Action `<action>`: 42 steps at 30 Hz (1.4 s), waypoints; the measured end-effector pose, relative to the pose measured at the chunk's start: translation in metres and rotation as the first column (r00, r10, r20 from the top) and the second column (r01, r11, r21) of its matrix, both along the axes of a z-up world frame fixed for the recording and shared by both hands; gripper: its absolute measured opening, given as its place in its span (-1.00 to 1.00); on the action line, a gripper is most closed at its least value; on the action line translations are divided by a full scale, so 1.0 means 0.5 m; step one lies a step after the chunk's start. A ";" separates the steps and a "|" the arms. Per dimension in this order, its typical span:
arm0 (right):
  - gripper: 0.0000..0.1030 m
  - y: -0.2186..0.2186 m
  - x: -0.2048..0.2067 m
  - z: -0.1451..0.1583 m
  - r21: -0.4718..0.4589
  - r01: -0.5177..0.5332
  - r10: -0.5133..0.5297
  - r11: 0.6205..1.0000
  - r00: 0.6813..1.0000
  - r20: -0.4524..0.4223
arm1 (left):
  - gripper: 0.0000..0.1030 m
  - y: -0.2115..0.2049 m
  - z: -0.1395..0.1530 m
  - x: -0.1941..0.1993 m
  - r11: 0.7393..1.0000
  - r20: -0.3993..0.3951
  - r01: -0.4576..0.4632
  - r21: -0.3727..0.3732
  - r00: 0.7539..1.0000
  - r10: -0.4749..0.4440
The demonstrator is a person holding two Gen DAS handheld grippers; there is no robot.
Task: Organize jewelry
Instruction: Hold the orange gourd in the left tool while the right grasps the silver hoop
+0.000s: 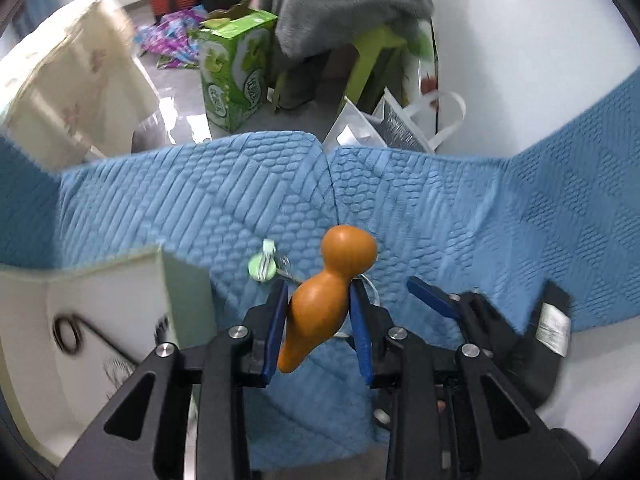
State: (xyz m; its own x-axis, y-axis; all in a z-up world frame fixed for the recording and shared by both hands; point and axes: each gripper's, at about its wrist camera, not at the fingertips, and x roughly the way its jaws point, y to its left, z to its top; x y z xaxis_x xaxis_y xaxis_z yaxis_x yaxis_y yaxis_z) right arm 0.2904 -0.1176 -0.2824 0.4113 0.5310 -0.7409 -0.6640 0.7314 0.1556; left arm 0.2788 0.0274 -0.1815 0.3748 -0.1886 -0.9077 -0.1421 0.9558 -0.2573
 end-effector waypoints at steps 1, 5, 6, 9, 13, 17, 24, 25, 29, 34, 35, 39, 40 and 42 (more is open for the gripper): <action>0.45 0.003 0.001 -0.002 -0.001 -0.005 0.005 1.000 1.000 -0.005 | -0.38 0.002 0.007 -0.010 1.000 0.010 -0.016 0.000 1.000 0.016; 0.45 0.025 0.000 -0.010 -0.036 -0.016 0.016 0.999 1.000 0.001 | -0.38 0.018 0.015 -0.045 0.997 0.042 -0.071 -0.027 0.997 0.072; 0.45 0.034 -0.002 -0.012 -0.050 -0.022 0.022 0.999 1.000 0.004 | -0.38 0.020 0.016 -0.056 0.996 0.051 -0.086 -0.033 0.995 0.087; 0.45 0.057 -0.005 -0.023 -0.106 -0.027 0.029 0.994 0.999 0.020 | -0.38 0.027 0.015 -0.081 0.994 0.063 -0.111 -0.026 0.992 0.112; 0.55 0.078 -0.012 -0.035 -0.190 -0.015 0.028 0.982 0.997 0.066 | -0.38 0.036 0.014 -0.113 0.988 0.073 -0.144 -0.050 0.986 0.148; 0.48 0.081 -0.019 -0.035 -0.192 -0.006 0.023 0.981 0.996 0.085 | -0.38 0.038 0.012 -0.135 0.987 0.081 -0.154 -0.045 0.984 0.157; 0.26 0.084 -0.026 -0.031 -0.213 -0.004 0.021 0.977 0.997 0.079 | -0.38 0.037 0.006 -0.168 0.984 0.112 -0.166 -0.062 0.979 0.172; 0.26 0.080 -0.030 -0.029 -0.222 0.005 0.014 0.975 0.997 0.081 | -0.38 0.038 0.006 -0.172 0.983 0.116 -0.169 -0.065 0.977 0.176; 0.26 0.064 -0.038 -0.025 -0.219 0.022 -0.009 0.975 0.998 0.058 | -0.38 0.045 0.000 -0.192 0.981 0.126 -0.181 -0.072 0.974 0.189; 0.22 0.037 -0.059 -0.014 -0.211 0.050 -0.046 0.976 0.999 0.022 | -0.38 0.053 -0.006 -0.215 0.978 0.139 -0.180 -0.107 0.971 0.194; 0.22 0.033 -0.063 -0.016 -0.217 0.057 -0.056 0.975 0.998 0.010 | -0.38 0.052 -0.005 -0.216 0.978 0.140 -0.179 -0.106 0.971 0.193; 0.21 0.011 -0.075 -0.018 -0.222 0.082 -0.090 0.971 0.996 -0.023 | -0.38 0.050 0.007 -0.225 0.980 0.159 -0.170 -0.107 0.970 0.186; 0.21 0.005 -0.077 -0.014 -0.219 0.092 -0.099 0.971 0.995 -0.024 | -0.38 0.049 0.009 -0.226 0.980 0.164 -0.169 -0.103 0.969 0.184; 0.21 -0.005 -0.080 -0.004 -0.207 0.105 -0.113 0.973 0.993 -0.024 | -0.38 0.050 0.015 -0.227 0.982 0.168 -0.164 -0.093 0.969 0.178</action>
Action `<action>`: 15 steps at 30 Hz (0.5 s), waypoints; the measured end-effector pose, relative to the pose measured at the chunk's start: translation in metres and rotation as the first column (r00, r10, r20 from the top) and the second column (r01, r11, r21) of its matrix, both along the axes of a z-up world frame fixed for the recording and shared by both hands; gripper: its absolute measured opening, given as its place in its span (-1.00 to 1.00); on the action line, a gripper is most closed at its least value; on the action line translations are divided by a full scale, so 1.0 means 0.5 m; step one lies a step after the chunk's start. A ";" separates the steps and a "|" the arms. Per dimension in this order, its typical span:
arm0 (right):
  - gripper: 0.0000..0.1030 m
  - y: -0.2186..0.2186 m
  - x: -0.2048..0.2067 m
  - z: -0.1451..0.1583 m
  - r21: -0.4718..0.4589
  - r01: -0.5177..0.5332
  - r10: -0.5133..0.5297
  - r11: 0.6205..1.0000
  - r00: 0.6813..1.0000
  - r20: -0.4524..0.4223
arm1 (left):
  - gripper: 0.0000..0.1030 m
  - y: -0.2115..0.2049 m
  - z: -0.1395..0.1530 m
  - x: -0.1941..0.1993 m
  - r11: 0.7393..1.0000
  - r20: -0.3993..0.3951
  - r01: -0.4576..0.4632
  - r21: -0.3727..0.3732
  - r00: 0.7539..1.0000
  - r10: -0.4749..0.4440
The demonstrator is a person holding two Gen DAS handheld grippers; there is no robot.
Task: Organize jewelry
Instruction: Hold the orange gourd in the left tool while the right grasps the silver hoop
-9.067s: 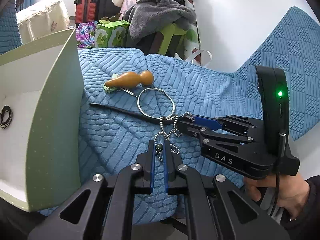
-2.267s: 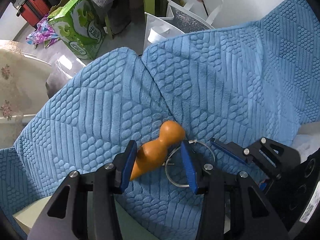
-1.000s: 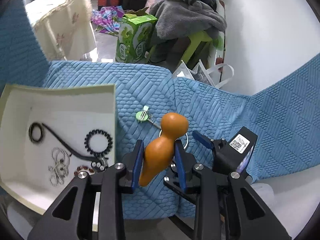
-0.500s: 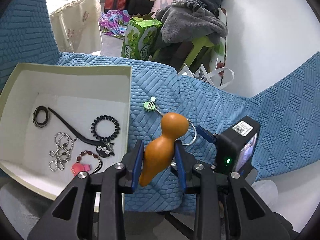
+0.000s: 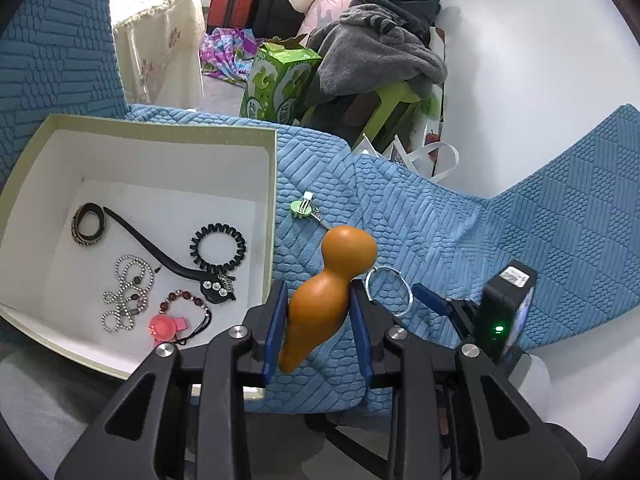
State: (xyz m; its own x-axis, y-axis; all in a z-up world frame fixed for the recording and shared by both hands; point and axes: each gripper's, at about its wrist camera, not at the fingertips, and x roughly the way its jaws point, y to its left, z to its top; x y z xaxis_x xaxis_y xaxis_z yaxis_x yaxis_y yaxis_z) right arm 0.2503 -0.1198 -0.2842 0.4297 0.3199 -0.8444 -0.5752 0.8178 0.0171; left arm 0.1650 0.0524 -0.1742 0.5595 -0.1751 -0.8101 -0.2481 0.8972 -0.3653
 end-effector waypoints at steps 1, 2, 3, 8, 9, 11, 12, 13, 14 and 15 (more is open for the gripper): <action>0.20 -0.002 -0.002 0.004 0.000 0.004 -0.004 1.000 1.000 0.002 | -0.38 0.001 0.005 -0.002 1.000 0.004 0.001 -0.001 1.000 -0.001; 0.20 -0.005 -0.006 0.011 -0.004 0.011 -0.011 1.000 1.000 0.005 | -0.38 0.002 0.008 -0.004 1.000 0.007 0.004 -0.003 1.000 -0.004; 0.20 -0.008 -0.010 0.020 -0.006 0.018 -0.018 1.000 1.000 0.007 | -0.38 0.004 0.013 -0.006 1.000 0.009 0.005 -0.002 1.000 -0.005; 0.18 -0.015 -0.024 0.061 0.001 0.035 -0.035 0.999 0.999 0.022 | -0.38 0.012 0.036 -0.015 1.000 0.026 0.010 0.011 1.000 -0.010; 0.17 -0.013 -0.025 0.064 -0.004 0.036 -0.036 0.999 0.999 0.025 | -0.38 0.014 0.041 -0.016 1.000 0.030 0.010 0.012 1.000 -0.010; 0.17 -0.010 -0.028 0.069 -0.010 0.037 -0.037 0.999 0.999 0.026 | -0.38 0.021 0.048 -0.019 1.000 0.036 0.010 0.012 0.999 -0.011; 0.17 -0.009 -0.028 0.068 -0.012 0.035 -0.035 0.999 0.999 0.021 | -0.38 0.025 0.051 -0.021 1.000 0.040 0.010 0.011 0.999 -0.010; 0.16 -0.008 -0.030 0.066 -0.016 0.038 -0.037 0.999 0.999 0.016 | -0.38 0.030 0.053 -0.023 1.000 0.044 0.009 0.010 0.999 -0.009; 0.16 -0.008 -0.031 0.064 -0.017 0.040 -0.039 0.999 0.999 0.012 | -0.38 0.033 0.054 -0.024 1.000 0.045 0.007 0.010 0.999 -0.008; 0.16 -0.008 -0.032 0.063 -0.018 0.044 -0.043 0.999 0.999 0.010 | -0.38 0.039 0.055 -0.027 1.000 0.046 0.003 0.009 0.999 -0.004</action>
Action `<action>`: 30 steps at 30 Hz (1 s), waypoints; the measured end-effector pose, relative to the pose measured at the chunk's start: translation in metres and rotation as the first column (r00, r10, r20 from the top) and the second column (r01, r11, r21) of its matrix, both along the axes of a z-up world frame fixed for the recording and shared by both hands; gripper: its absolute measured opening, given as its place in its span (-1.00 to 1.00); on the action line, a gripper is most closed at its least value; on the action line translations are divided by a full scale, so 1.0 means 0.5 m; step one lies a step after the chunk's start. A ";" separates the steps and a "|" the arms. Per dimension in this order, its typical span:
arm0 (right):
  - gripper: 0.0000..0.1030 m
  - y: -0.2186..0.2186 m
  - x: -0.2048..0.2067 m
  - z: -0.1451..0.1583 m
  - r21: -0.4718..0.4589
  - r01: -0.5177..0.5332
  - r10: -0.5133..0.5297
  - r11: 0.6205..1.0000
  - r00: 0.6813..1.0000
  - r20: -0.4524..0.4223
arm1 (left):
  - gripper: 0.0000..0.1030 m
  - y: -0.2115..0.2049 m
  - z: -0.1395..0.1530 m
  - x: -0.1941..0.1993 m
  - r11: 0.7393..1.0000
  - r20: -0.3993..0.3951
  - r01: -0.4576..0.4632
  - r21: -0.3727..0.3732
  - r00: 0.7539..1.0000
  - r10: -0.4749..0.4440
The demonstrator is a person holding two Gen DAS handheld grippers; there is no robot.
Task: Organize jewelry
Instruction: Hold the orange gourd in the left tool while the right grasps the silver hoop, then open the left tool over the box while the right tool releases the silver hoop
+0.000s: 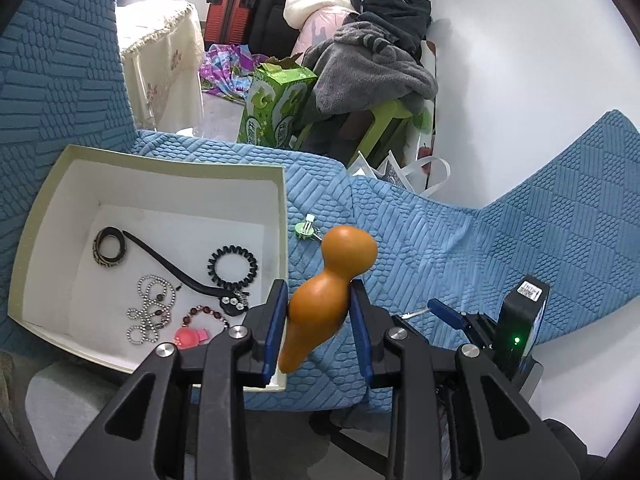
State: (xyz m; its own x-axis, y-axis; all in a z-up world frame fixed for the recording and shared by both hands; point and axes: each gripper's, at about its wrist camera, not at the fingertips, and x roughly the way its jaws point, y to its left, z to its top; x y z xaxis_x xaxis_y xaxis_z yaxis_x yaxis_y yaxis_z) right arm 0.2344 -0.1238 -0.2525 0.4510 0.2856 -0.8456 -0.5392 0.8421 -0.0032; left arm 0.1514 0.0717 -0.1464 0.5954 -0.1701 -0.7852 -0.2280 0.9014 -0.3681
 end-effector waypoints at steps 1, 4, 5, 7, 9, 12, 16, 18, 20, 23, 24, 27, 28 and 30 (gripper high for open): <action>0.16 0.000 -0.002 0.002 -0.002 0.003 -0.003 1.000 1.000 -0.003 | -0.38 0.004 0.001 -0.002 1.000 0.000 -0.003 -0.001 1.000 0.003; 0.16 0.003 -0.007 0.018 0.000 0.008 -0.008 1.000 1.000 -0.004 | -0.38 0.021 0.010 -0.008 1.000 0.003 -0.020 0.003 1.000 0.020; 0.16 0.005 -0.009 0.026 0.003 0.008 -0.008 1.000 1.000 0.000 | -0.38 0.024 0.013 -0.010 1.000 0.004 -0.024 0.005 1.000 0.024; 0.16 0.013 -0.010 0.056 0.012 0.010 -0.010 1.000 1.000 0.015 | -0.38 0.041 0.025 -0.013 0.999 0.006 -0.036 0.012 0.999 0.036; 0.16 0.024 -0.010 0.090 0.026 0.009 -0.010 1.000 1.000 0.028 | -0.38 0.056 0.039 -0.015 0.999 0.010 -0.045 0.024 0.999 0.044; 0.16 0.050 -0.017 0.157 0.052 -0.004 0.001 0.999 0.998 0.063 | -0.38 0.079 0.067 -0.021 0.997 0.023 -0.055 0.049 0.998 0.054; 0.16 0.103 -0.035 0.253 0.098 -0.033 0.022 0.995 0.994 0.108 | -0.38 0.115 0.108 -0.030 0.996 0.056 -0.063 0.059 0.997 0.060; 0.16 0.124 -0.045 0.283 0.119 -0.047 0.033 0.992 0.992 0.122 | -0.38 0.134 0.127 -0.037 0.995 0.071 -0.072 0.068 0.995 0.067; 0.16 0.155 -0.060 0.313 0.145 -0.065 0.046 0.987 0.990 0.131 | -0.38 0.152 0.135 -0.042 0.994 0.080 -0.078 0.072 0.994 0.072; 0.16 0.204 -0.080 0.329 0.168 -0.102 0.081 0.981 0.989 0.124 | -0.38 0.175 0.130 -0.047 0.993 0.074 -0.085 0.085 0.994 0.078; 0.16 0.219 -0.087 0.330 0.170 -0.115 0.095 0.979 0.988 0.121 | -0.38 0.182 0.122 -0.049 0.993 0.070 -0.085 0.084 0.994 0.079; 0.16 0.261 -0.102 0.310 0.169 -0.145 0.129 0.975 0.986 0.102 | -0.38 0.202 0.097 -0.052 0.994 0.065 -0.078 0.076 0.995 0.073; 0.16 0.272 -0.106 0.298 0.166 -0.153 0.139 0.974 0.986 0.095 | -0.38 0.206 0.084 -0.052 0.994 0.050 -0.073 0.085 0.996 0.069; 0.16 0.293 -0.113 0.272 0.152 -0.164 0.154 0.975 0.985 0.080 | -0.38 0.216 0.061 -0.054 0.994 0.027 -0.068 0.090 0.997 0.066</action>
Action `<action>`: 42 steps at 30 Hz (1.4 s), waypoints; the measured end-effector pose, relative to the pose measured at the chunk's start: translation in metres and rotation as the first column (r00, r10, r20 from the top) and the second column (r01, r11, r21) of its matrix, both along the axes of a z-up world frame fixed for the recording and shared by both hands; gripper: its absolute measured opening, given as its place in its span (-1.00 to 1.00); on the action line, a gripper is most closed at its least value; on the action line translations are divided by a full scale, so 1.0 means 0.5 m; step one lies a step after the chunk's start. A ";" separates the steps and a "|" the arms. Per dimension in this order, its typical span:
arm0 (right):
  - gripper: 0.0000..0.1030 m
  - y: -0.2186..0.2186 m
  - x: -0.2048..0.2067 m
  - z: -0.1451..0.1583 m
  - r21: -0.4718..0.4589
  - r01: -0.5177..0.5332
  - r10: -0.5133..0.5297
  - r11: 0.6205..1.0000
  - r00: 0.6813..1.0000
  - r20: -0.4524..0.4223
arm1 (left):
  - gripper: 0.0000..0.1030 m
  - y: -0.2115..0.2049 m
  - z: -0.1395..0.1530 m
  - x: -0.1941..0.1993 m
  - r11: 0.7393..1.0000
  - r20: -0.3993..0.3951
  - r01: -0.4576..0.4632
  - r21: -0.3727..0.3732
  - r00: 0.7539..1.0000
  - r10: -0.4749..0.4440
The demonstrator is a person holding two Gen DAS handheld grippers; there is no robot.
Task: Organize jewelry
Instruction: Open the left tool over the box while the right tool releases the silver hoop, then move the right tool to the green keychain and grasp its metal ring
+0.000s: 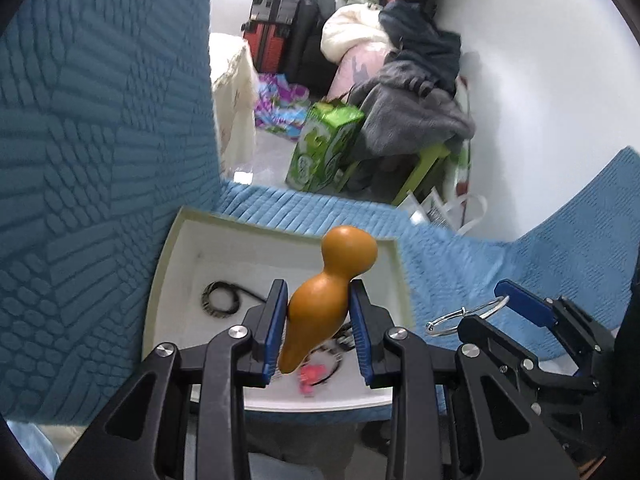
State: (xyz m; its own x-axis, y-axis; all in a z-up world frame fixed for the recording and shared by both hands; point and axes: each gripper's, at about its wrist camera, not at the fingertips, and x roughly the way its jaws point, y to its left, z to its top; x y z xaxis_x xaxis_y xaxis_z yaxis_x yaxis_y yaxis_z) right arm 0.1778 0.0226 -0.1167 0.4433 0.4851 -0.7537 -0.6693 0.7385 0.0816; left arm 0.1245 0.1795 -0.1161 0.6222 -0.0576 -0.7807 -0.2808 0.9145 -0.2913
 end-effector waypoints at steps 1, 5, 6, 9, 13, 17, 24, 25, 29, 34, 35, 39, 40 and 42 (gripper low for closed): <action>0.16 0.007 -0.002 -0.015 -0.006 -0.006 0.006 1.000 1.000 -0.010 | -0.38 0.005 -0.012 -0.001 1.000 -0.008 -0.001 -0.007 1.000 0.001; 0.16 0.024 -0.006 -0.056 -0.025 -0.011 0.010 1.000 0.999 -0.040 | -0.38 0.015 -0.053 -0.003 1.000 -0.041 -0.003 -0.012 0.999 0.003; 0.16 0.029 -0.005 -0.067 -0.030 -0.011 0.009 0.999 0.999 -0.043 | -0.38 0.020 -0.067 -0.003 1.000 -0.050 -0.005 -0.019 0.999 0.004; 0.16 0.036 -0.007 -0.086 -0.040 -0.011 0.009 0.999 0.999 -0.047 | -0.38 0.024 -0.091 -0.003 1.000 -0.066 -0.007 -0.029 0.998 0.005; 0.16 0.042 -0.007 -0.107 -0.053 -0.015 0.013 0.998 0.999 -0.053 | -0.38 0.029 -0.112 -0.002 0.999 -0.078 -0.010 -0.043 0.997 0.006; 0.17 0.041 -0.003 -0.115 -0.041 -0.020 0.017 0.999 0.996 -0.083 | -0.38 0.027 -0.111 -0.003 0.999 -0.078 -0.014 -0.051 0.997 0.010; 0.21 0.033 -0.007 -0.066 0.027 -0.049 0.050 0.998 0.996 -0.069 | 0.02 0.012 -0.075 -0.007 0.999 -0.058 -0.029 -0.029 0.998 0.028; 0.21 0.028 -0.007 -0.055 0.039 -0.049 0.051 0.998 0.997 -0.060 | 0.07 0.012 -0.069 -0.011 0.999 -0.047 -0.037 -0.024 0.998 0.036; 0.21 0.002 -0.008 -0.020 0.069 -0.042 0.044 0.997 0.999 -0.016 | 0.09 0.004 -0.053 -0.019 0.999 -0.032 -0.051 -0.018 0.998 0.050; 0.20 -0.054 0.017 0.005 0.090 -0.013 0.009 0.996 0.999 0.045 | 0.10 -0.024 -0.039 -0.027 0.998 -0.004 -0.055 -0.020 0.998 0.055; 0.20 -0.063 0.024 0.004 0.085 -0.005 0.000 0.996 0.999 0.051 | 0.10 -0.031 -0.037 -0.027 0.998 0.002 -0.055 -0.022 0.998 0.056; 0.12 -0.112 0.067 -0.021 0.072 0.024 -0.028 0.997 0.998 0.062 | 0.10 -0.059 -0.032 -0.023 0.998 0.027 -0.053 -0.033 0.998 0.054; 0.04 -0.119 0.077 -0.030 0.063 0.027 -0.031 0.998 0.998 0.059 | 0.10 -0.068 -0.033 -0.020 0.998 0.031 -0.048 -0.038 0.998 0.049; -0.17 -0.136 0.104 -0.064 0.044 0.031 -0.033 0.999 0.999 0.040 | 0.10 -0.082 -0.034 -0.017 0.998 0.042 -0.043 -0.044 0.998 0.045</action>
